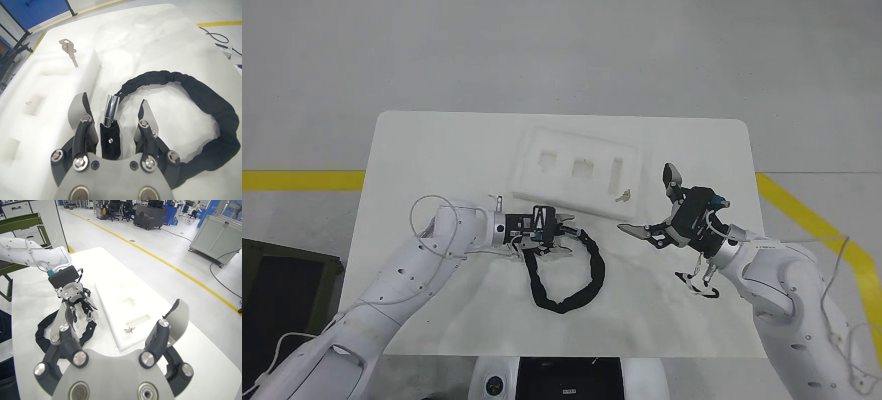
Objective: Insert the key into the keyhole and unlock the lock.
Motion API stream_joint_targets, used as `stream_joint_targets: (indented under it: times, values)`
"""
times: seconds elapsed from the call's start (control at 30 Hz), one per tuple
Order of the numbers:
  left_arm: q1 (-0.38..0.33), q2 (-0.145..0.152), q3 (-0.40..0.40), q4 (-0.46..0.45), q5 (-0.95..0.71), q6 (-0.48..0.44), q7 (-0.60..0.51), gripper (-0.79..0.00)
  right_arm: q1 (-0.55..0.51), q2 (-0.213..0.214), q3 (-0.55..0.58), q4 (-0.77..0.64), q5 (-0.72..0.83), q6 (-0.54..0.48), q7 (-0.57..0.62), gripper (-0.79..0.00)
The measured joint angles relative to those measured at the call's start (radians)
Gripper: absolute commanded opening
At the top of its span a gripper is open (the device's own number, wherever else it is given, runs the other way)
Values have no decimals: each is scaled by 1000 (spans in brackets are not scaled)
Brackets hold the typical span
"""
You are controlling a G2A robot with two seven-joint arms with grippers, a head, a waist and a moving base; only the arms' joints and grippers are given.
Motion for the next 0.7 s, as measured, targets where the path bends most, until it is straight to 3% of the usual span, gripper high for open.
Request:
stream_joint_targets:
  times: [0.17,0.37,0.7]
  values:
    - [-22,-5,25,24,30,2,25,-292,0,0,0,0,0,0,0,0]
    - [-48,-13,54,49,55,22,54,-400,0,0,0,0,0,0,0,0]
    - [-87,-33,100,103,75,48,75,-397,0,0,0,0,0,0,0,0]
